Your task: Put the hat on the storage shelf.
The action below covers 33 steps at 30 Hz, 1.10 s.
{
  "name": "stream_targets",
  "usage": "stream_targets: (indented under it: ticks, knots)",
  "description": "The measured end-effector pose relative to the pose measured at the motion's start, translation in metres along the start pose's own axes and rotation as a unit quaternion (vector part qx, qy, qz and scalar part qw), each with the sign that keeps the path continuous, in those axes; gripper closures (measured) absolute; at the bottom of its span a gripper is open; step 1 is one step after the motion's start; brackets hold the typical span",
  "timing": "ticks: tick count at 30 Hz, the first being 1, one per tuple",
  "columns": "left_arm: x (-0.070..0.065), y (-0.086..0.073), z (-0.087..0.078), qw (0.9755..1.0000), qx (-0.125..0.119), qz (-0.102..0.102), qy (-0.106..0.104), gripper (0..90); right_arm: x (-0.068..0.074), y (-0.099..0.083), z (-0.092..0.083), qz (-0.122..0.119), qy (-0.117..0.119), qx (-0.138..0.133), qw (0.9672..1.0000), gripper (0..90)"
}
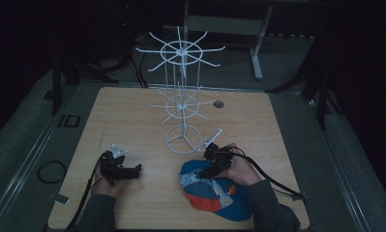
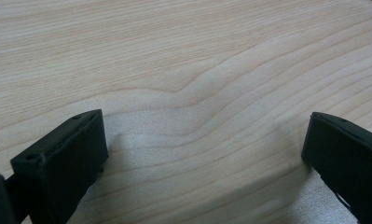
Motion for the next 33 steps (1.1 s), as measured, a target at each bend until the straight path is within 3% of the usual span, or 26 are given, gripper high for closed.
stream_targets:
  ticks: [5,7,12,15,24,33]
  knots:
    - [0.0,0.0,0.0,1.0,0.0,0.001,0.0,0.2,-0.001,-0.003,0.005,-0.006,0.011,0.026,0.9996,45.8]
    - [0.0,0.0,0.0,1.0,0.0,0.001,0.0,0.2,-0.002,-0.004,0.009,-0.01,0.025,0.045,0.9986,54.5]
    - [0.0,0.0,0.0,1.0,0.0,0.001,0.0,0.2,0.0,-0.009,0.012,-0.029,0.036,0.067,0.9967,82.3]
    - [0.0,0.0,0.0,1.0,0.0,0.0,0.0,0.2,0.002,-0.009,0.007,-0.037,0.034,0.055,0.9972,86.7]
    - [0.0,0.0,0.0,1.0,0.0,0.0,0.0,0.2,0.003,-0.002,-0.025,-0.039,0.036,-0.009,0.9986,87.3]
    - [0.0,0.0,0.0,1.0,0.002,0.001,-0.001,0.2,0.005,0.001,-0.055,-0.04,0.039,-0.069,0.9961,87.3]
Point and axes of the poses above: each handheld gripper's, and its own axes: z roughly forward along the jaws, y roughly out of its top, x roughly to its left, the point moved 8 cm from there along z, roughly forward along the jaws, and after that the axes turned 11 degrees about z, right-handed, at the moved point
